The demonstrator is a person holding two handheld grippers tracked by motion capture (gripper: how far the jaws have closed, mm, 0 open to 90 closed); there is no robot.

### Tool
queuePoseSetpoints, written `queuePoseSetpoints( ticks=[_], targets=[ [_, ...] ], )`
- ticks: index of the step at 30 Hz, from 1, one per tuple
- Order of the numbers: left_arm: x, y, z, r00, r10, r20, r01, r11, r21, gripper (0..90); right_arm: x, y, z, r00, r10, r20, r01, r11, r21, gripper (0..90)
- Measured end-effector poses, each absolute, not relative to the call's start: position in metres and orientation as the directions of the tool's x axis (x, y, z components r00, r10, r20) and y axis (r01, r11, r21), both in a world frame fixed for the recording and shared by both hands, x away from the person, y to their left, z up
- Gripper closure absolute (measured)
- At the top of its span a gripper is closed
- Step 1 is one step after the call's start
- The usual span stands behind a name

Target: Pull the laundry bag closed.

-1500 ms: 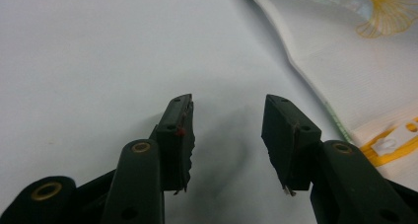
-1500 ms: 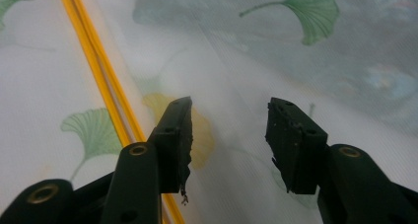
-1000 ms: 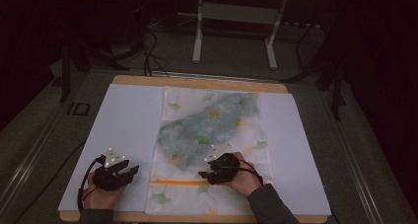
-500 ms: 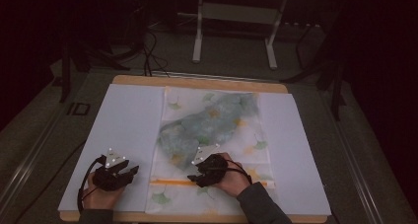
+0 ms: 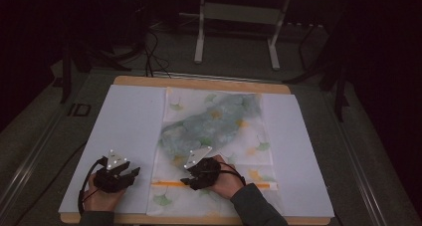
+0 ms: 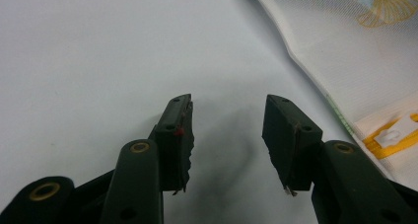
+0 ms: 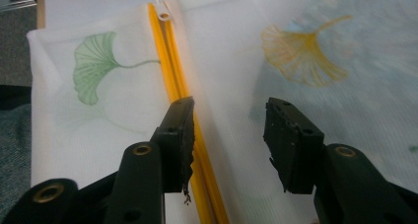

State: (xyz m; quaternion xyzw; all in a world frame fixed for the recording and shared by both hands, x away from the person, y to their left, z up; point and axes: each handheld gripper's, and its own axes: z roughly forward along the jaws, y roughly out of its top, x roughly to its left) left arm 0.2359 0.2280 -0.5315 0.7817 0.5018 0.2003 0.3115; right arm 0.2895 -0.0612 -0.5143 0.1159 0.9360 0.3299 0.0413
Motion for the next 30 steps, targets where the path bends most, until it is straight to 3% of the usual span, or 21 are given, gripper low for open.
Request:
queuePoseSetpoints(
  ticks=[30],
  targets=[
    [0.236,0.226,-0.533,0.419,0.908,0.021,0.658,-0.319,0.682,53.5,0.283,-0.013,-0.524,-0.986,0.168,0.021,0.144,0.766,0.627,62.9]
  ],
)
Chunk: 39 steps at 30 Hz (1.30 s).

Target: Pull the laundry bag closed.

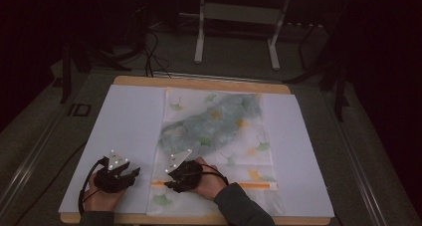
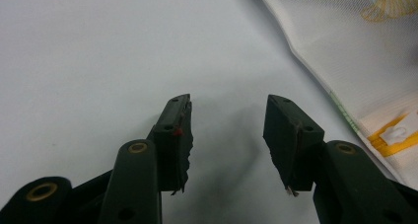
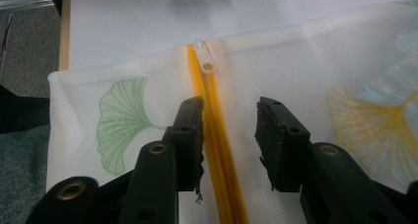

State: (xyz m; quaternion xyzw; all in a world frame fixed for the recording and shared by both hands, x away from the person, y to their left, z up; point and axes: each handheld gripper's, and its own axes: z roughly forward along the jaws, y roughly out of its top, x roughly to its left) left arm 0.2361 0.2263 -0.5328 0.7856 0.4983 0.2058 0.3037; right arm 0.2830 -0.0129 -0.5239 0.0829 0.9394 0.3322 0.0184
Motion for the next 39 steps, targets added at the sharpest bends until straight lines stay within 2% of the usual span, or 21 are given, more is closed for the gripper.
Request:
queuePoseSetpoints(
  ticks=[22,26,39],
  targets=[
    [0.234,0.227,-0.533,0.414,0.910,0.028,0.659,-0.321,0.680,52.8,0.280,0.015,-0.528,-0.993,0.117,0.028,0.110,0.788,0.606,71.8],
    [0.234,0.226,-0.534,0.416,0.909,0.031,0.659,-0.324,0.679,52.7,0.285,0.021,-0.527,-0.991,0.112,0.068,0.130,0.801,0.585,73.2],
    [0.234,0.224,-0.534,0.429,0.903,0.030,0.659,-0.335,0.674,53.9,0.285,0.026,-0.525,-0.994,0.101,0.052,0.113,0.822,0.558,77.0]
  ],
)
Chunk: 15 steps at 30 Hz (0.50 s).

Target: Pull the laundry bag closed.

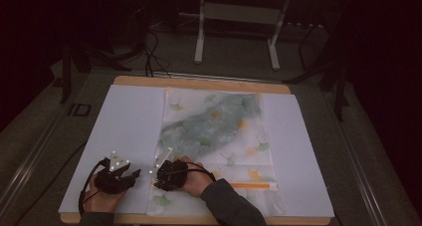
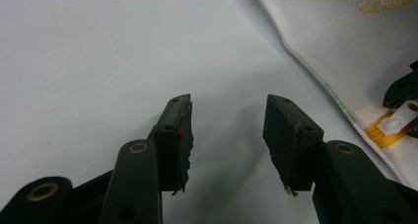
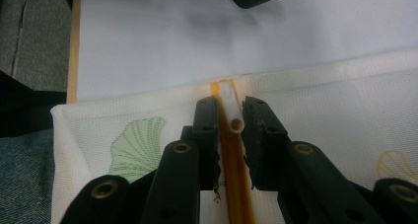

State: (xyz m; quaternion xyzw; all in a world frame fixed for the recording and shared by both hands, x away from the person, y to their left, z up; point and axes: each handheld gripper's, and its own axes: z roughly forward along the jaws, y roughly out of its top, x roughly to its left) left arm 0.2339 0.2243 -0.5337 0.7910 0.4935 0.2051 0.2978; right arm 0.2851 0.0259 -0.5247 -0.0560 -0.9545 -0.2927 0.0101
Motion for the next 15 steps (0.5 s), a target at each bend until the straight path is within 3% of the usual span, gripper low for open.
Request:
queuePoseSetpoints(
  ticks=[15],
  targets=[
    [0.2329,0.2242,-0.5331,0.433,0.901,0.026,0.657,-0.335,0.675,53.9,0.2874,0.0267,-0.5260,-0.991,0.104,0.085,0.134,0.813,0.567,83.1]
  ],
)
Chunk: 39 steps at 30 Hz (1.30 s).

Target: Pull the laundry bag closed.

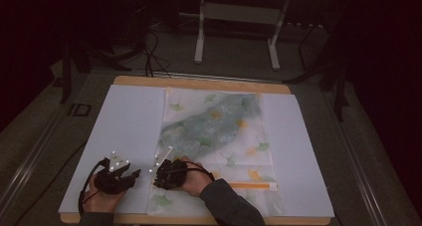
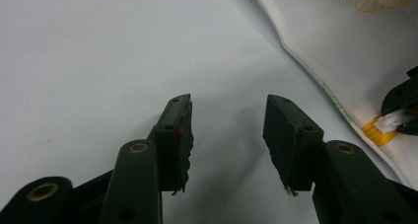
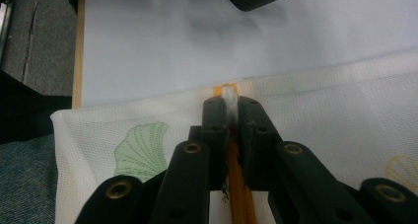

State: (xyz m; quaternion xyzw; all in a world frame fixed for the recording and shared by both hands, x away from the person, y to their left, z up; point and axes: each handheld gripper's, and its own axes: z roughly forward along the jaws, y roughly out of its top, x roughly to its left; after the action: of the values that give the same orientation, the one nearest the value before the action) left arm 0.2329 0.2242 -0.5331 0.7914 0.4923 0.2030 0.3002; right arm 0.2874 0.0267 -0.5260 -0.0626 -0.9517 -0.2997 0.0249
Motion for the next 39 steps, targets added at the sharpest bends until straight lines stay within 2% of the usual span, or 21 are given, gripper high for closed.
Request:
queuePoseSetpoints(
  ticks=[39],
  targets=[
    [0.212,0.203,-0.523,0.528,0.849,-0.023,0.650,-0.386,0.654,55.3,0.280,0.011,-0.521,-0.994,0.109,0.032,0.107,0.805,0.583,84.0]
  ],
)
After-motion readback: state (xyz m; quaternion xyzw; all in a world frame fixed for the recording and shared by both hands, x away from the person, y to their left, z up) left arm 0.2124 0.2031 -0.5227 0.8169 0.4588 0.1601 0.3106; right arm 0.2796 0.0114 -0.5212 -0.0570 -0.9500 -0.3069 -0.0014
